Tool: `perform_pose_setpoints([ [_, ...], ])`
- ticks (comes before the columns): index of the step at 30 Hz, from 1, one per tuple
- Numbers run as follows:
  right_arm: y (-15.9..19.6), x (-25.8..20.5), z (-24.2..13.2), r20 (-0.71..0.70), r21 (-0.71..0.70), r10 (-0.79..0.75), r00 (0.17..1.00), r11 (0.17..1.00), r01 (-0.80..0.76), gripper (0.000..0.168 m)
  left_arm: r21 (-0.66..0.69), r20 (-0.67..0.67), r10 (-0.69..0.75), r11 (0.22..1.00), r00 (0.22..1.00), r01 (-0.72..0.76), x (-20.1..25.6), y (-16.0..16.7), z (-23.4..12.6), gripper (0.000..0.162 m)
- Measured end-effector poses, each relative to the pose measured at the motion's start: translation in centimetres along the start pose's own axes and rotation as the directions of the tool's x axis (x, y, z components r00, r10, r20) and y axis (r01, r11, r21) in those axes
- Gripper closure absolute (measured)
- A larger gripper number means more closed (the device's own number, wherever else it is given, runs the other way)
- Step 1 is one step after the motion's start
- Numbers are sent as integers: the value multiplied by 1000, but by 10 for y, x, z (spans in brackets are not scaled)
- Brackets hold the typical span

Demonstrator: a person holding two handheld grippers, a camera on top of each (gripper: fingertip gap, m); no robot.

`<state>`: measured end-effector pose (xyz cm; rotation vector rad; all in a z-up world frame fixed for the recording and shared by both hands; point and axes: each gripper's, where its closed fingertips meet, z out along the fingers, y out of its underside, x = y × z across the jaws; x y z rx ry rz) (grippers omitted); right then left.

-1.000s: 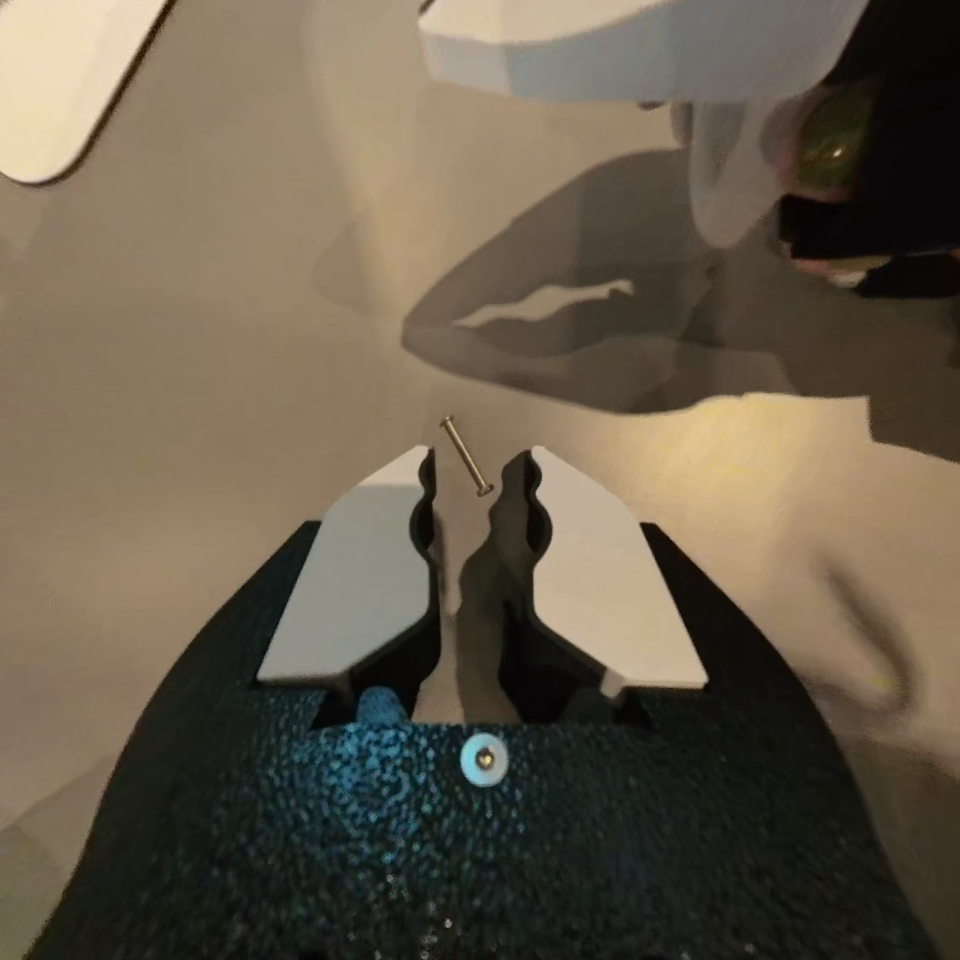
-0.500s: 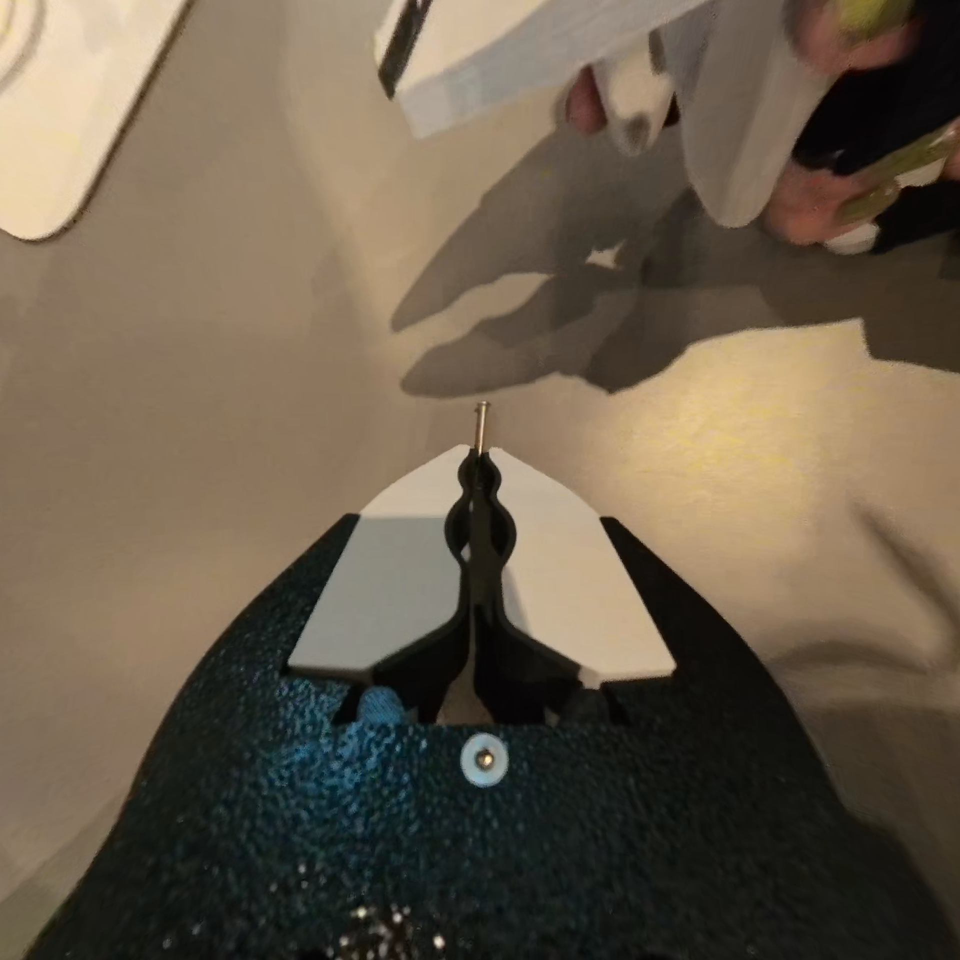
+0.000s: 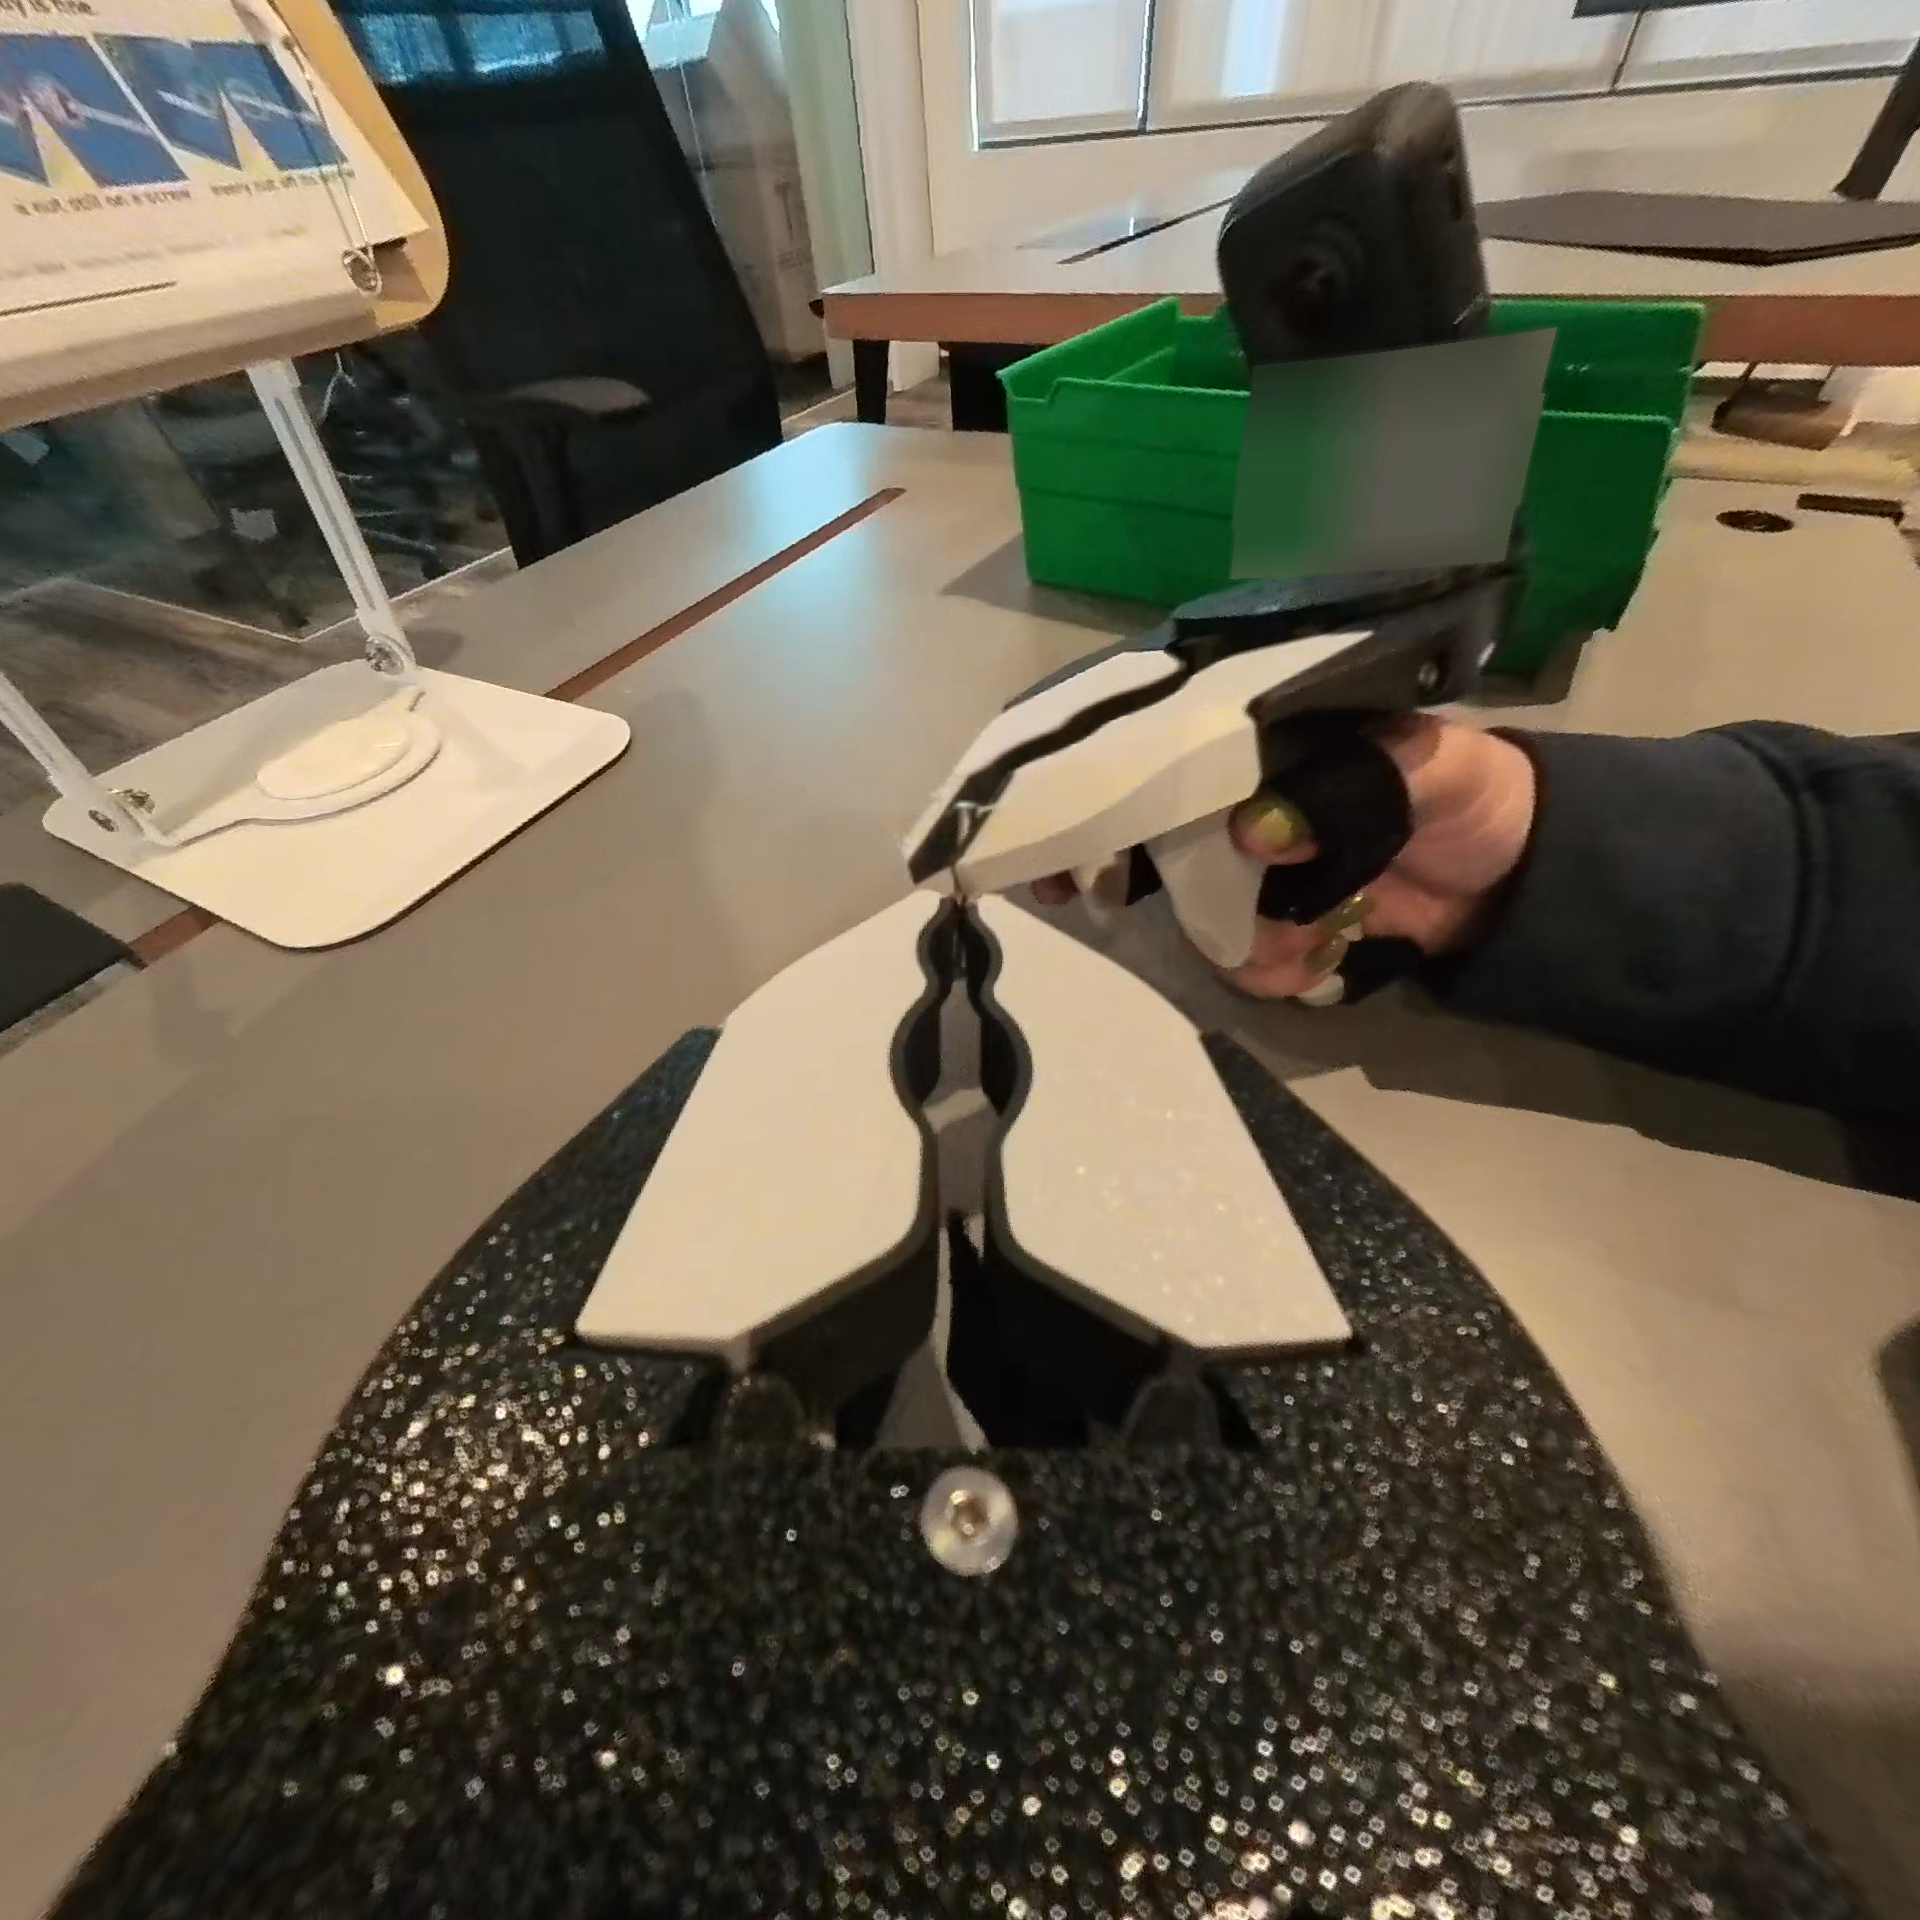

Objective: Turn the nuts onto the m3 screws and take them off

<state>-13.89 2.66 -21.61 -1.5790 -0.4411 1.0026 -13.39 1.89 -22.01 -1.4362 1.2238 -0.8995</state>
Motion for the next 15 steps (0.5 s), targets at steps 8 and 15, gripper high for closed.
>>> perform_pose_setpoints([
  [8,1,-2,1,-8,-7,-44,999,999,44,164,-45,-18,1,999,1000,-2,1,8,2,157],
  [15,4,-2,1,-18,-40,-91,996,995,90,164,-181,18,101,979,995,-96,2,24,9,136],
])
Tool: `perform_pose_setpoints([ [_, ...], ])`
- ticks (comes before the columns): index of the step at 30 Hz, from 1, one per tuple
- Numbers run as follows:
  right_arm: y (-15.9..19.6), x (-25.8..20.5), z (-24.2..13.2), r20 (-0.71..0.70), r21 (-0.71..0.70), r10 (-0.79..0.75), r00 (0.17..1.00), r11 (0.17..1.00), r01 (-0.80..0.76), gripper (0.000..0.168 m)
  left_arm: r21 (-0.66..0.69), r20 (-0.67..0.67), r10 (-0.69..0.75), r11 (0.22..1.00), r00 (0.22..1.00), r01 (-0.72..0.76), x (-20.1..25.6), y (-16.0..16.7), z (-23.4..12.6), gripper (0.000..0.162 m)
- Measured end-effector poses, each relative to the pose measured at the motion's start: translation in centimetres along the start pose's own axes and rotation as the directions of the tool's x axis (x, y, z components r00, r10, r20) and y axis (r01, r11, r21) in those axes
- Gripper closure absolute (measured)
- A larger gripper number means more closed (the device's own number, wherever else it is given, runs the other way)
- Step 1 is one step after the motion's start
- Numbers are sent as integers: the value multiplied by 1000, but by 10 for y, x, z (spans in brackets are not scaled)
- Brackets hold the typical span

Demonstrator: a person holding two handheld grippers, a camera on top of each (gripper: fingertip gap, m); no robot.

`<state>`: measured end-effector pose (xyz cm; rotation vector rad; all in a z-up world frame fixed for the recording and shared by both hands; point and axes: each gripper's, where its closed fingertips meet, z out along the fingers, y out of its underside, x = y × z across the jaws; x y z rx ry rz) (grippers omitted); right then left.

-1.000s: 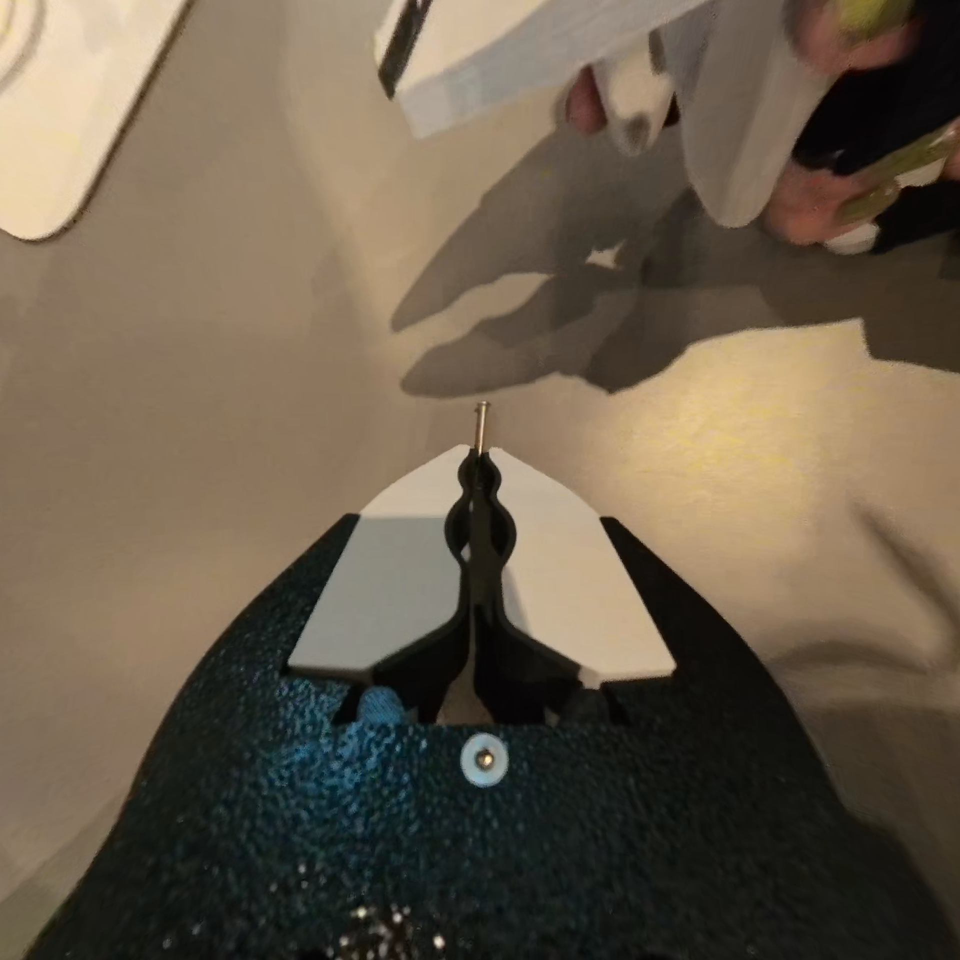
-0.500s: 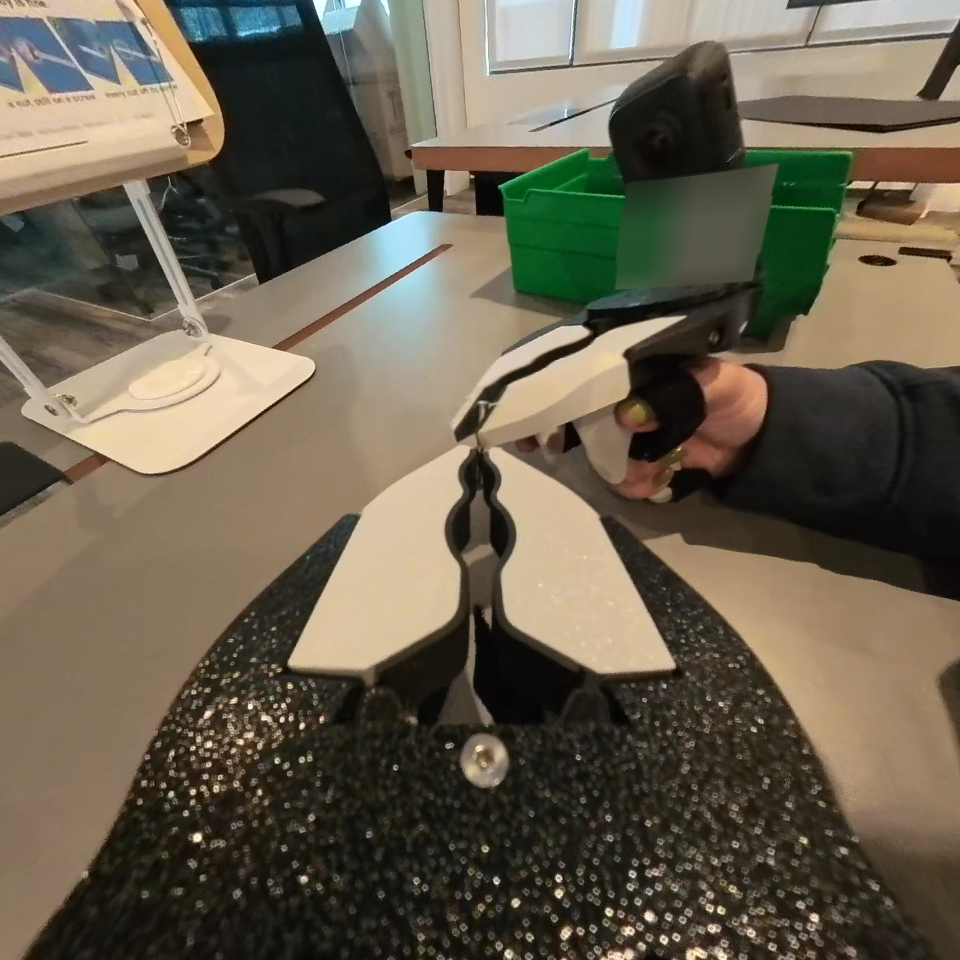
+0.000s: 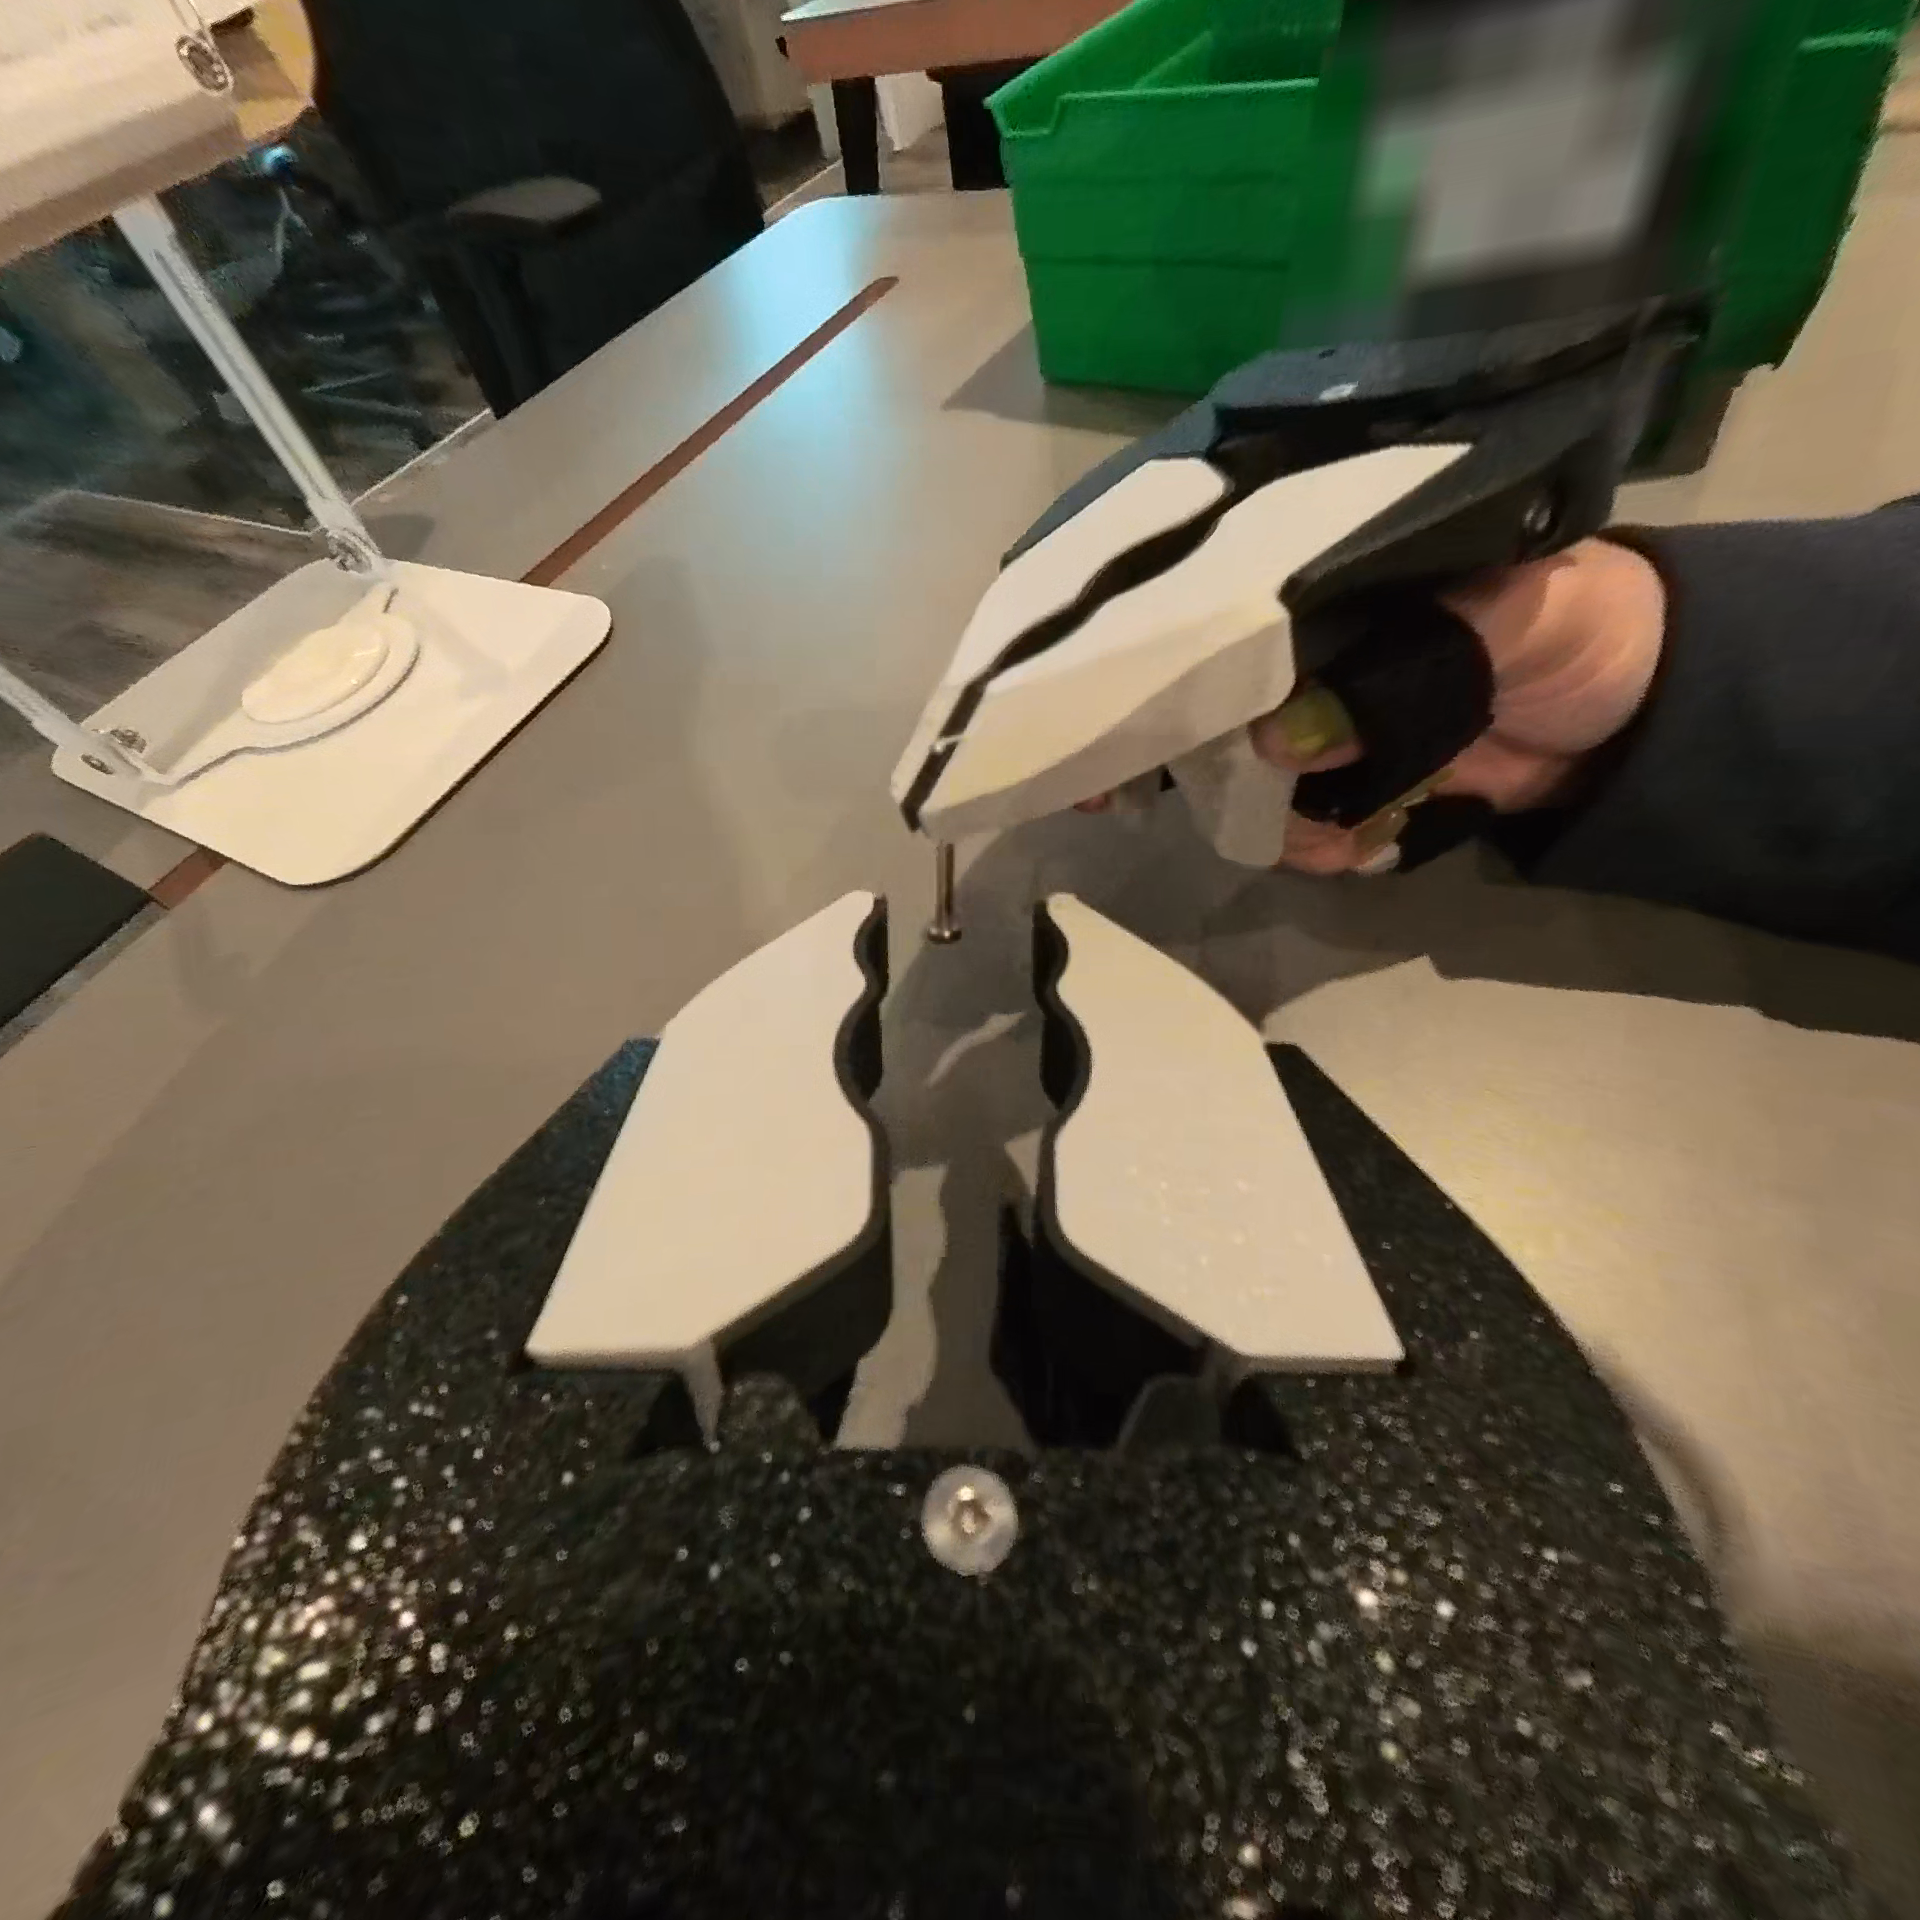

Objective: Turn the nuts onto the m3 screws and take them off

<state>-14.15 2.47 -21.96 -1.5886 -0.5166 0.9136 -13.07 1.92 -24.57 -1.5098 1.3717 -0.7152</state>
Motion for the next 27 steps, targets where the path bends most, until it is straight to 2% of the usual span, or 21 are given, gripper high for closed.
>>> perform_pose_setpoints([
  [6,9,-4,4,-13,-73,-93,996,993,92,164,-76,25,65,995,998,-63,0,7,1,147],
  [15,16,-5,7,-17,-128,-149,989,981,145,164,-92,-8,18,996,1000,-19,3,11,3,159],
  [19,12,-6,6,-17,-91,-151,988,985,149,162,-63,-14,-4,998,1000,3,3,8,3,161],
  [21,4,-4,3,-28,-38,-130,991,991,129,146,-61,-30,-20,998,999,18,3,11,4,161],
  [27,4,-9,-2,50,-18,-76,996,997,77,143,49,-85,-75,996,994,80,2,7,2,161],
])
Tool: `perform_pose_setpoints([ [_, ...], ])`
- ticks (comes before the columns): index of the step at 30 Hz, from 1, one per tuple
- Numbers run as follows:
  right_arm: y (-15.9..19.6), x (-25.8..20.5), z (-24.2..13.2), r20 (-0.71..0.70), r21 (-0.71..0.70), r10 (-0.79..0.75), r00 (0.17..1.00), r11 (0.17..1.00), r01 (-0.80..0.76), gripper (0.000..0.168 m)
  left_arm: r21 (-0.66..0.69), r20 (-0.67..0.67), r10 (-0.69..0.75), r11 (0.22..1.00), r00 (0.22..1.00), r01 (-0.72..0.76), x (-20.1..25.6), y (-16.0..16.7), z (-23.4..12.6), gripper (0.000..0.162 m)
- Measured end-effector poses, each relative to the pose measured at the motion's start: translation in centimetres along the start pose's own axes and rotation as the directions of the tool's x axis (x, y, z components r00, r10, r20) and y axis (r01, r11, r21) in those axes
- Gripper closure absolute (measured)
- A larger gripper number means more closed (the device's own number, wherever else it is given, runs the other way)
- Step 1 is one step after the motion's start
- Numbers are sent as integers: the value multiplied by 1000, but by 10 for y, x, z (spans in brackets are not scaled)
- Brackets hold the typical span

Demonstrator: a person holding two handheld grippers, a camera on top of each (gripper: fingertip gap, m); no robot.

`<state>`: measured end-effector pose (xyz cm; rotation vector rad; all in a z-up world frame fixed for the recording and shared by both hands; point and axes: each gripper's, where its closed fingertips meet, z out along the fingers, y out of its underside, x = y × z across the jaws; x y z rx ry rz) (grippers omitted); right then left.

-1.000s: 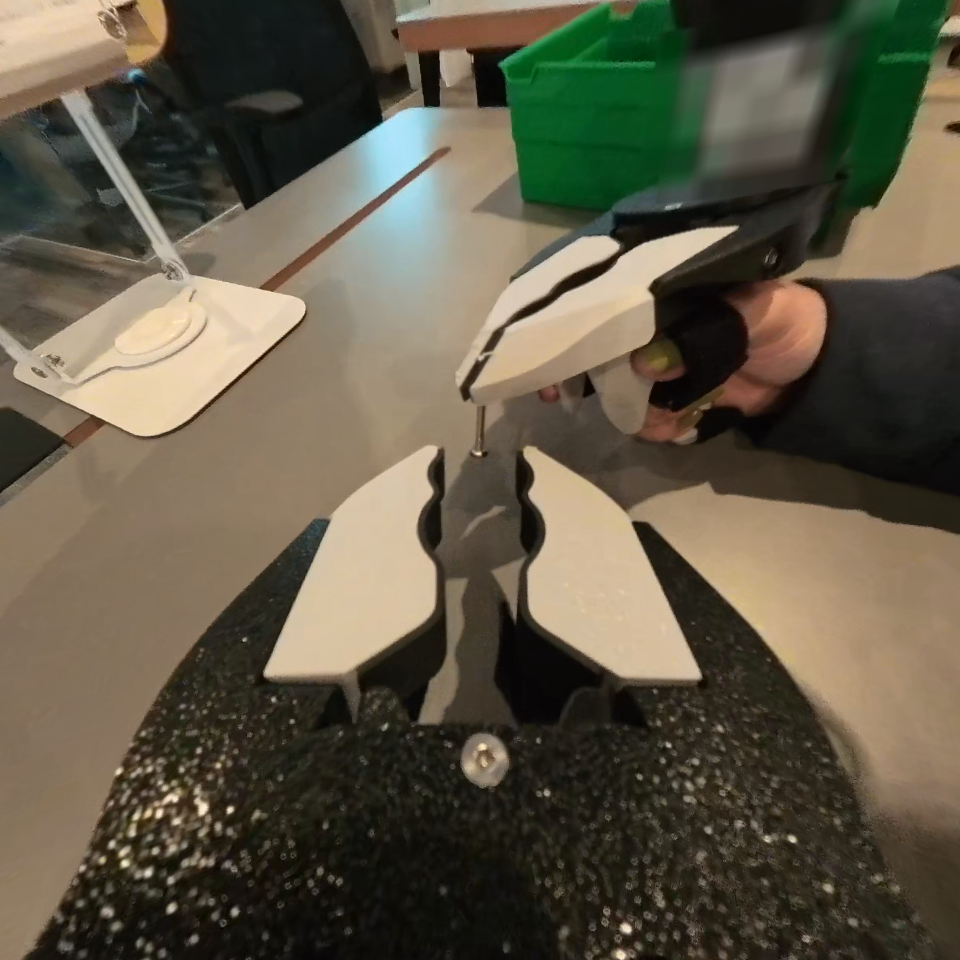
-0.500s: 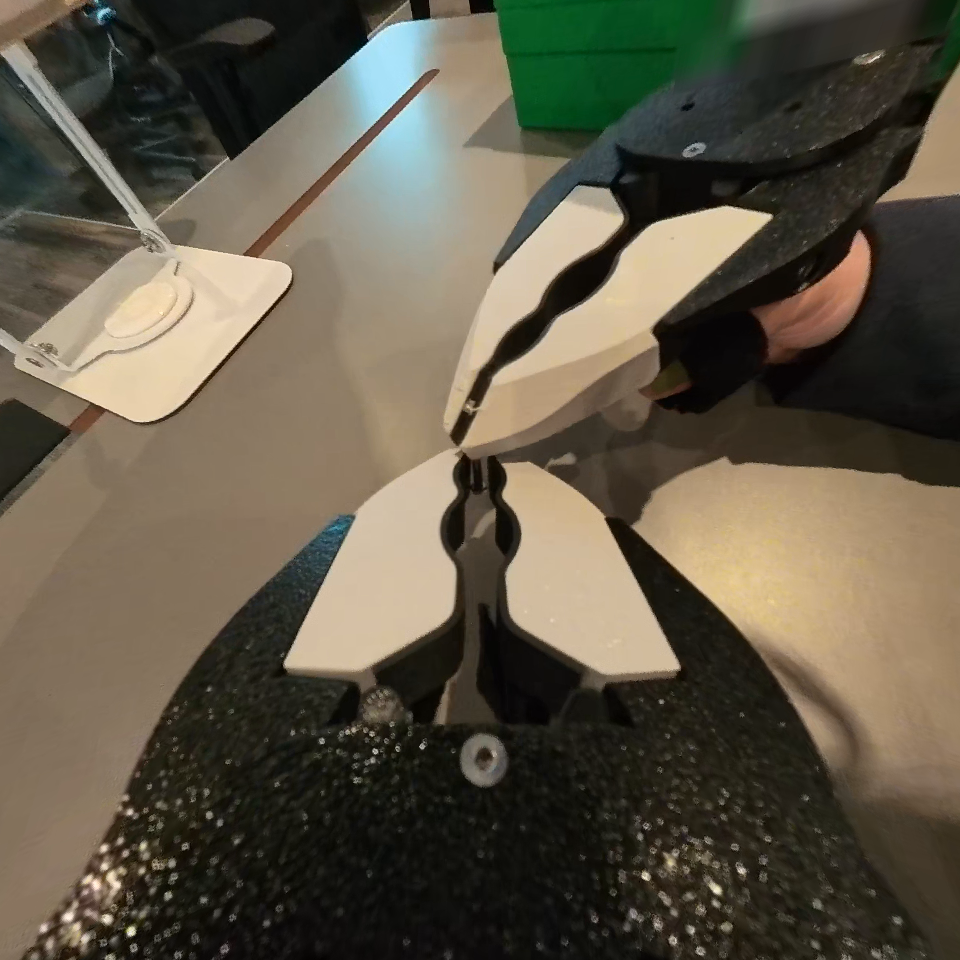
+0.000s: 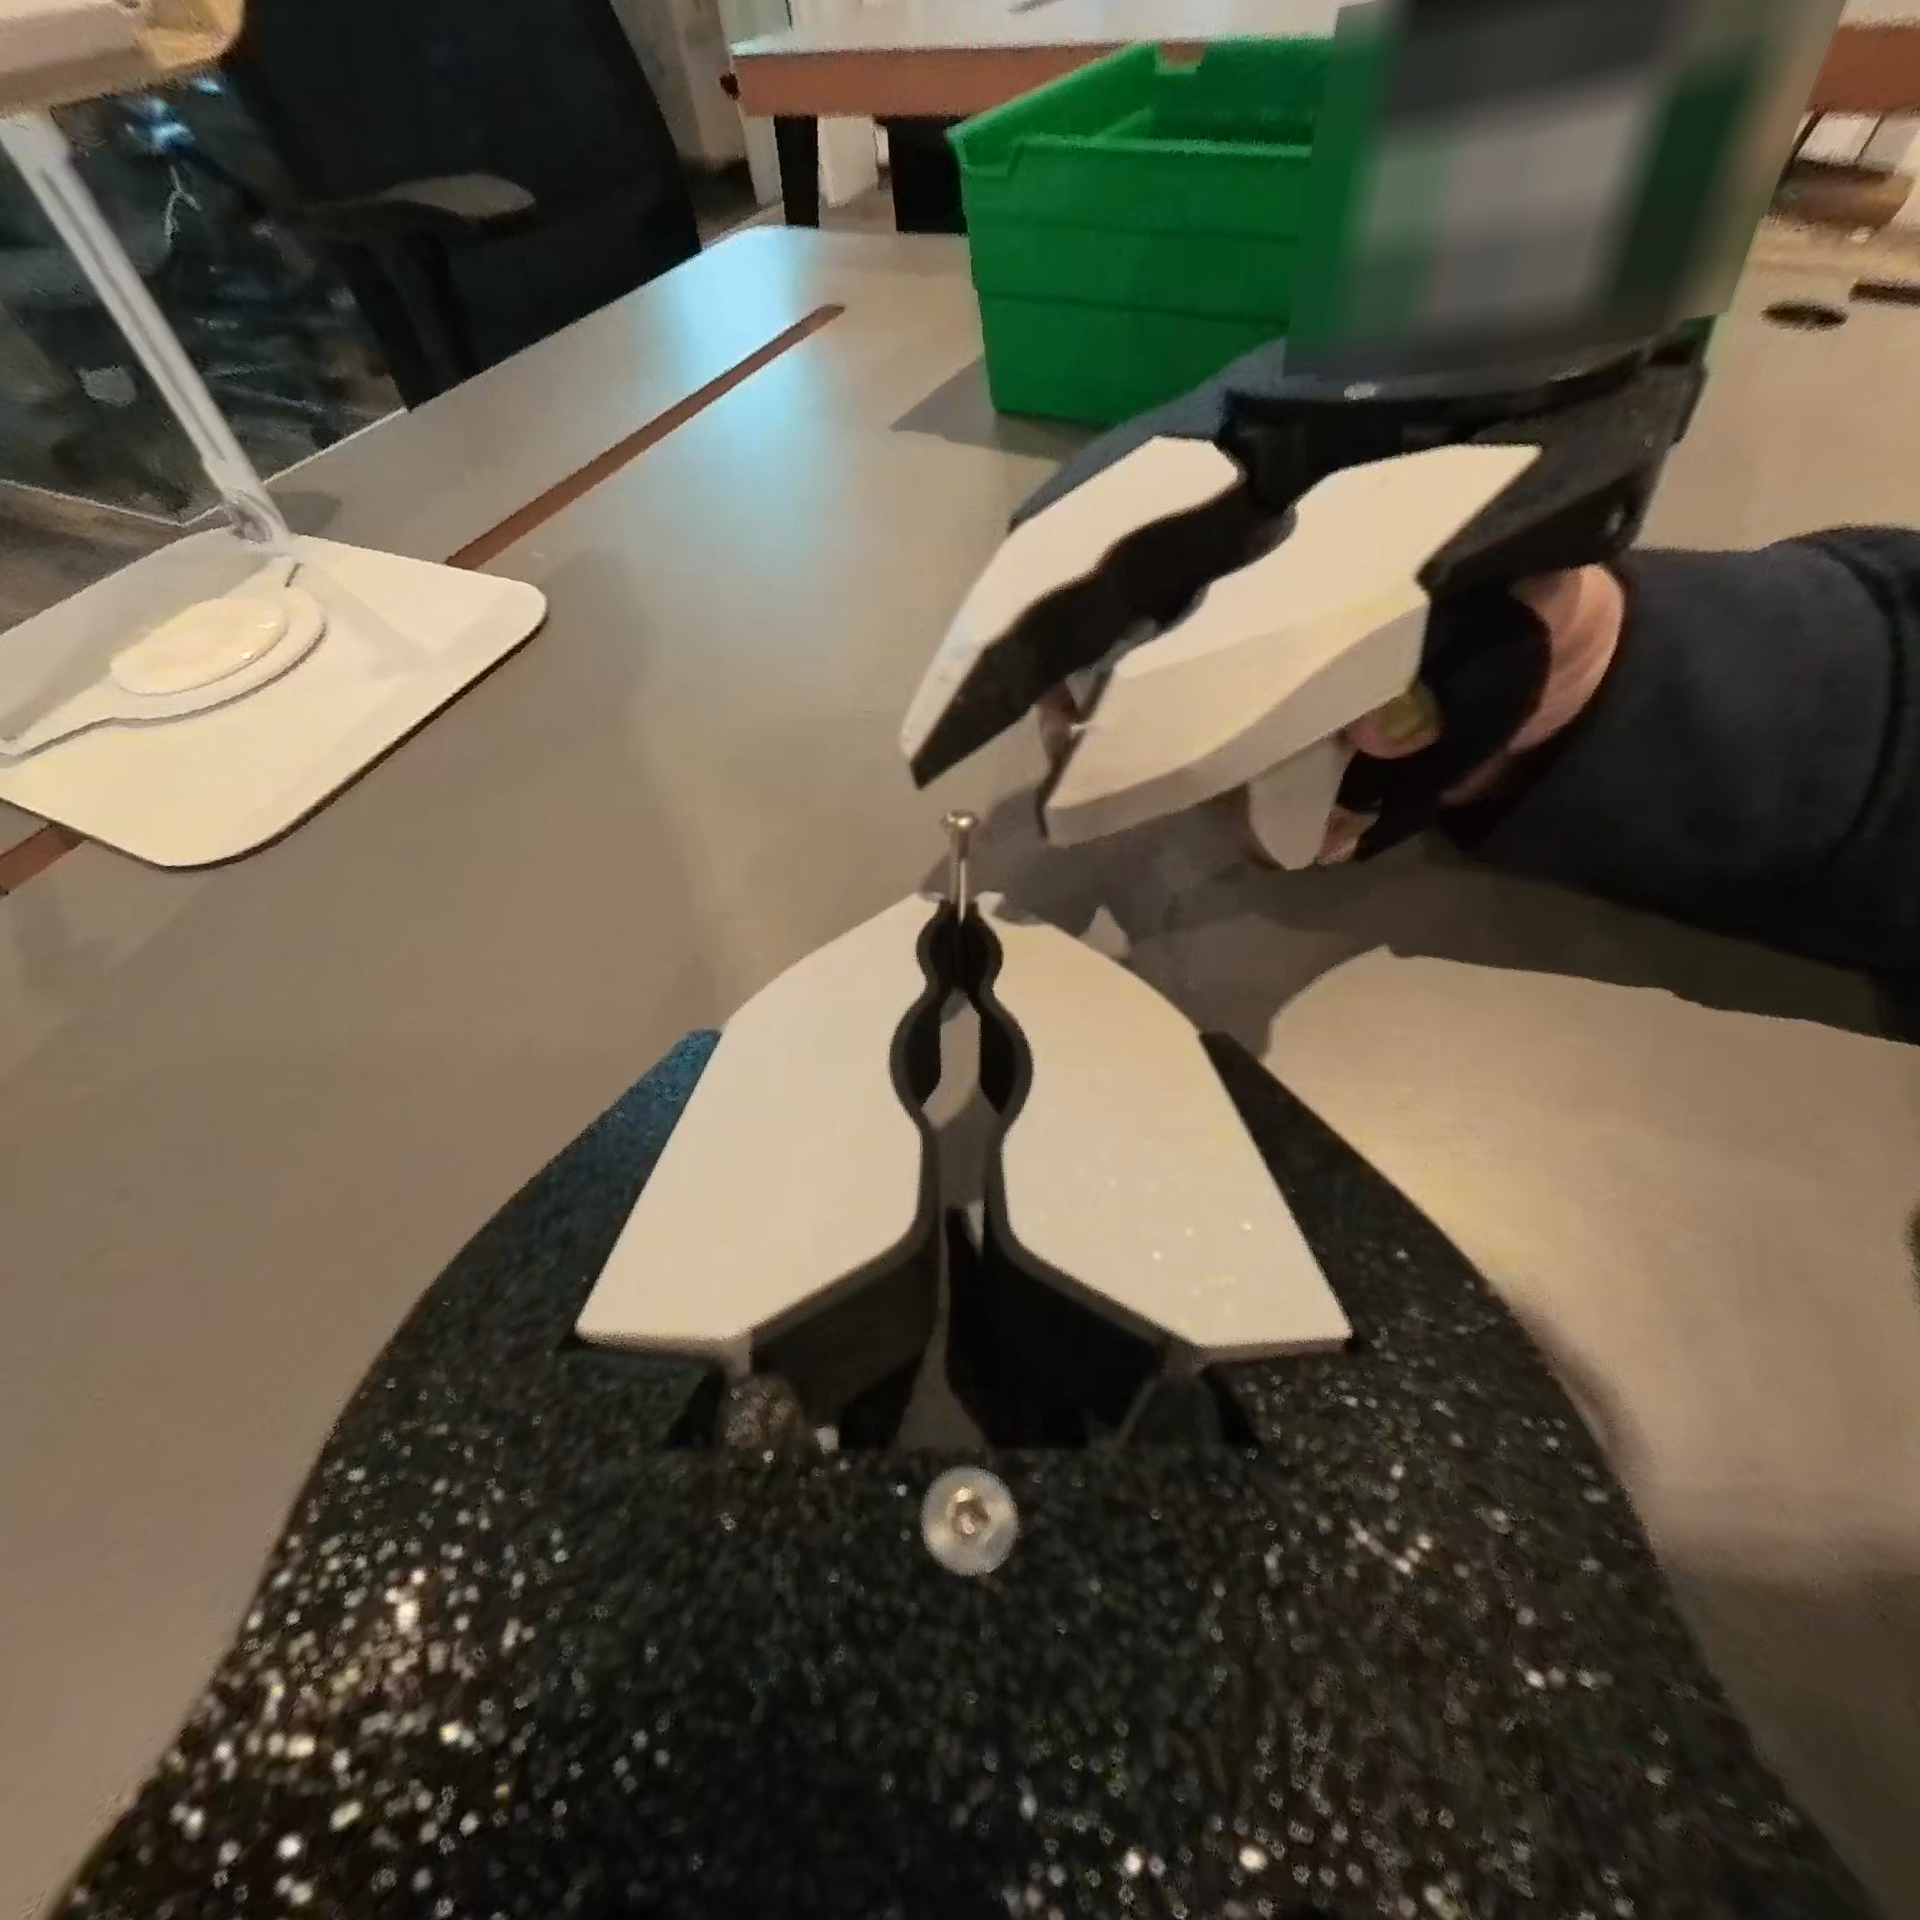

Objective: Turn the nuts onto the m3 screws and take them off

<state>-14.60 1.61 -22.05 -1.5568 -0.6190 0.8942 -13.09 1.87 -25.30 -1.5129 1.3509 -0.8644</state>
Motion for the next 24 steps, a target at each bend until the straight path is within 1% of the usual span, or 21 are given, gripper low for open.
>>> perform_pose_setpoints([
  [3,2,-4,3,15,-3,-26,1000,1000,26,144,58,-19,-46,997,999,47,-4,-2,-2,161],
  [5,1,-5,5,15,9,-31,999,999,31,146,74,-39,-70,995,997,73,-4,-1,-2,161],
  [14,0,-7,7,19,22,-27,999,999,26,147,69,-64,-75,994,995,79,-3,0,0,161],
  [17,0,-11,6,50,19,-23,998,1000,22,153,66,-65,-86,994,994,90,-4,0,0,161],
  [22,-2,-1,7,-27,33,-31,999,999,31,149,58,-69,-70,996,995,74,-1,1,1,161],
  [24,2,-4,9,-8,7,-37,999,999,38,149,60,-69,-75,995,995,79,-2,1,1,161],
])
